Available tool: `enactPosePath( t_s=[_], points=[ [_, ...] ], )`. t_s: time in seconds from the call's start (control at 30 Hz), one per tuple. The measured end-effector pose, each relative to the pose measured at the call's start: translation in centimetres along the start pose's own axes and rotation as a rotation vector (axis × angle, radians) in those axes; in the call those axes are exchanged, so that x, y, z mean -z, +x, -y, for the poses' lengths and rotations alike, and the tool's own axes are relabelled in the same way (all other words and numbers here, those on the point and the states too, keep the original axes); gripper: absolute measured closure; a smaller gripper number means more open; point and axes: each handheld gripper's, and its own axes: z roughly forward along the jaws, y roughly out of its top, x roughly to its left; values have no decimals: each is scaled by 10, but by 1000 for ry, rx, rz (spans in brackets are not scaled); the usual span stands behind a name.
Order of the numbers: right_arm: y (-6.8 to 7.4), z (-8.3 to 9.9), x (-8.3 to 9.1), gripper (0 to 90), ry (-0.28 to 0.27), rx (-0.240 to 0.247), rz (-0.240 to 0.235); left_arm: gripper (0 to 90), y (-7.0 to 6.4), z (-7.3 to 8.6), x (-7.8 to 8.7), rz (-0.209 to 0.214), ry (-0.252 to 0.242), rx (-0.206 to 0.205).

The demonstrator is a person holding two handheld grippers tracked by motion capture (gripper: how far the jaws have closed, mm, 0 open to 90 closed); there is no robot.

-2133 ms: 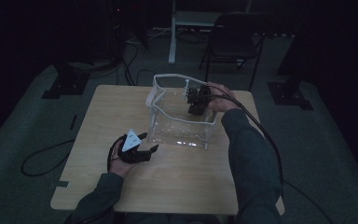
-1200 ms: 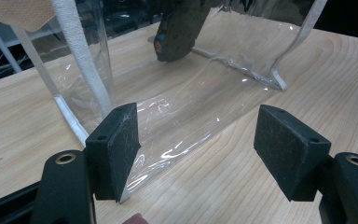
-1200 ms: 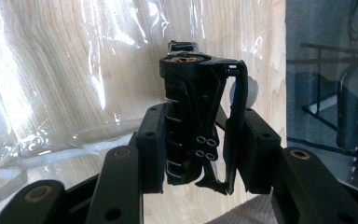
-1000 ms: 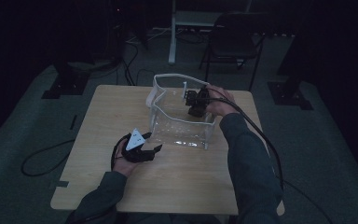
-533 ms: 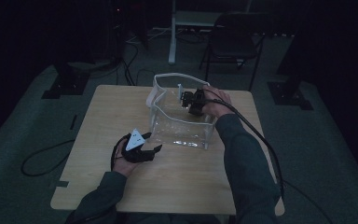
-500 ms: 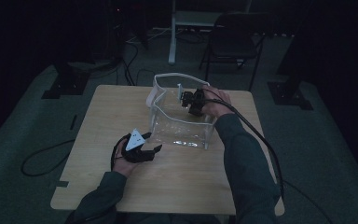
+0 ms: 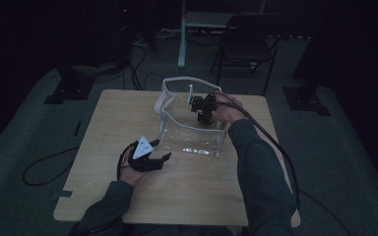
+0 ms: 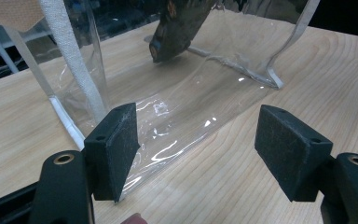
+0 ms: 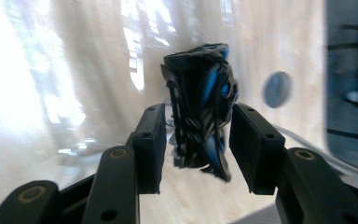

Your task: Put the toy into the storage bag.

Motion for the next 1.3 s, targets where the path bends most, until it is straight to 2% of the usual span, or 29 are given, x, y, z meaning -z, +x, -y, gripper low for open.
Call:
enactPosePath(
  t_s=[0.07,0.1,0.27,0.37,0.47,0.57,0.6,0.63,0.67,0.73,0.77,0.8,0.83,0.87,0.9,0.93,0.97,1.03,1.13,1.23,1.27,1.3],
  points=[
    [0,0,4,582,-23,-2,-42,305,0,0,0,-1,-1,0],
    [0,0,5,587,-25,2,-31,305,0,0,0,0,-2,1],
    [1,3,4,588,-11,3,-40,304,-1,0,0,-1,-3,1],
    [0,6,7,586,-40,-11,-24,304,-1,0,1,-1,-2,-1],
    [-2,15,18,579,-141,-70,3,304,0,0,1,-2,-4,0],
    [-1,29,32,560,-270,-149,31,304,0,1,1,1,-3,5],
    [0,34,36,554,-317,-171,35,304,-1,0,1,2,-2,3],
    [1,47,43,551,-396,-219,51,304,-1,0,0,1,-1,0],
    [1,47,43,551,-396,-219,51,304,-2,0,0,2,0,-1],
    [2,57,49,551,-450,-261,69,303,-2,1,0,3,1,0],
    [3,68,54,549,-502,-307,84,303,-1,1,0,2,2,0],
    [3,68,54,549,-502,-307,84,303,-1,1,0,3,2,0],
    [4,81,59,547,-564,-356,92,303,-1,1,0,2,1,0],
    [4,81,59,547,-564,-356,92,303,-1,1,0,2,1,0],
    [4,85,61,547,-584,-376,96,303,-1,1,0,2,2,0],
    [5,97,64,546,-623,-422,113,303,-1,1,0,3,2,1],
    [6,103,64,541,-643,-441,125,303,-1,2,-1,3,3,2],
    [8,108,65,539,-657,-458,128,303,-1,2,-1,3,5,1],
    [12,121,64,525,-673,-492,170,303,-1,2,-2,2,6,-4],
    [18,135,63,518,-719,-524,185,303,-1,3,-2,1,7,1],
    [19,140,63,516,-735,-538,186,303,-1,3,-2,0,11,-1],
    [23,150,62,511,-756,-576,202,303,0,3,-2,1,10,1]
  ],
)
